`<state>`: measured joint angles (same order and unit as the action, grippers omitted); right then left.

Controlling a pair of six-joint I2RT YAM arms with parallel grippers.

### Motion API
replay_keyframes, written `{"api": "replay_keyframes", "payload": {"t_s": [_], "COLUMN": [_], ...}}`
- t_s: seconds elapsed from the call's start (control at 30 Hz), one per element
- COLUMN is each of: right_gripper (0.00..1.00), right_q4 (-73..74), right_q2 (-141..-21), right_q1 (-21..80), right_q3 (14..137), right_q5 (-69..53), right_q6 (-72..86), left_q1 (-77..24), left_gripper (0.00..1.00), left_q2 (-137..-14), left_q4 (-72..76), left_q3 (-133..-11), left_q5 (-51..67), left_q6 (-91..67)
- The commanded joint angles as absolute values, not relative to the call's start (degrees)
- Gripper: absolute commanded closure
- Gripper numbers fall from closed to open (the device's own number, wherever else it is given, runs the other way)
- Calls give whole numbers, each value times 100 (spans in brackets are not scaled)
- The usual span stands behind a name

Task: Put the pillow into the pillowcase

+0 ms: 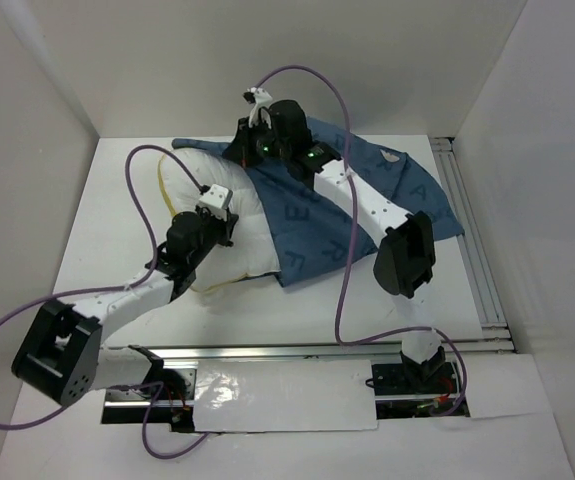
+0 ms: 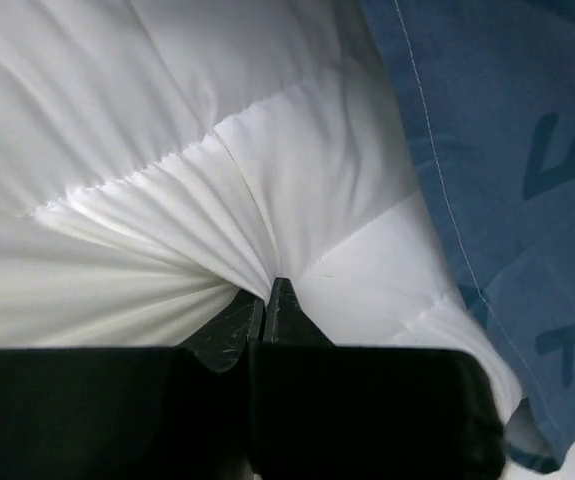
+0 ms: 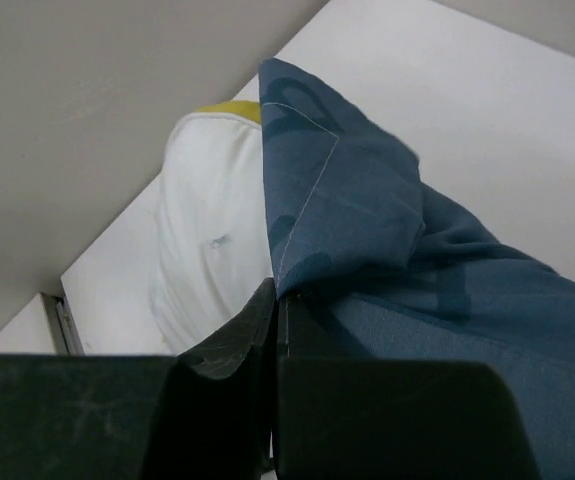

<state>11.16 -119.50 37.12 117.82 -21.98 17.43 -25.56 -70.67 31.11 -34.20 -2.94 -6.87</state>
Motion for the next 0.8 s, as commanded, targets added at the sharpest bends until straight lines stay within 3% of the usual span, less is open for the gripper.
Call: {"api": "replay_keyframes", "payload": {"t_s": [0.0,0.13,0.3,0.37,0.4,0.43,0.53,0.57,0.67,0.7,0.77], "right_gripper": [100,100,98,83,59,48,27,24,11,4,0], "right_q4": [985,536,1054,1212,1274,1274,1388,1450,1556,1651,1652], "right_q2": [-12312,-13067,-13886,-13957,-13957,-13853,-13457,-13239,-12764,-12640,-12159], "right_q1": [3946,4051,4000,3999,3947,3946,3763,3710,3481,3350,3209], "right_q3": [11804,11724,12864,12964,12903,12824,12535,12472,12314,12200,11989], "right_q5": [-2892,-2454,-2215,-1875,-1742,-1592,-1240,-1178,-1117,-1116,-1168], "right_q6": [2066,1996,1942,1890,1890,1829,1828,1880,1933,1934,1934], "left_q1": [-2593,-2540,-2540,-2470,-2470,-2400,-2347,-2347,-2416,-2417,-2662], "left_gripper": [100,100,100,100,100,91,62,40,14,0,0], "left_q2": [-7461,-8006,-8639,-8894,-8955,-9034,-9035,-8870,-8553,-8308,-8078], "left_q4": [4676,4790,4247,3443,3106,2772,2005,1882,1478,1355,890], "left_q3": [-3849,-4191,-4780,-5235,-5395,-5544,-5739,-5687,-5415,-5353,-5292], "left_q5": [264,202,-280,-475,-562,-562,-746,-808,-1036,-1115,-1527], "left_q6": [-888,-1002,-1124,-1343,-1423,-1485,-1547,-1599,-1652,-1652,-1521]}}
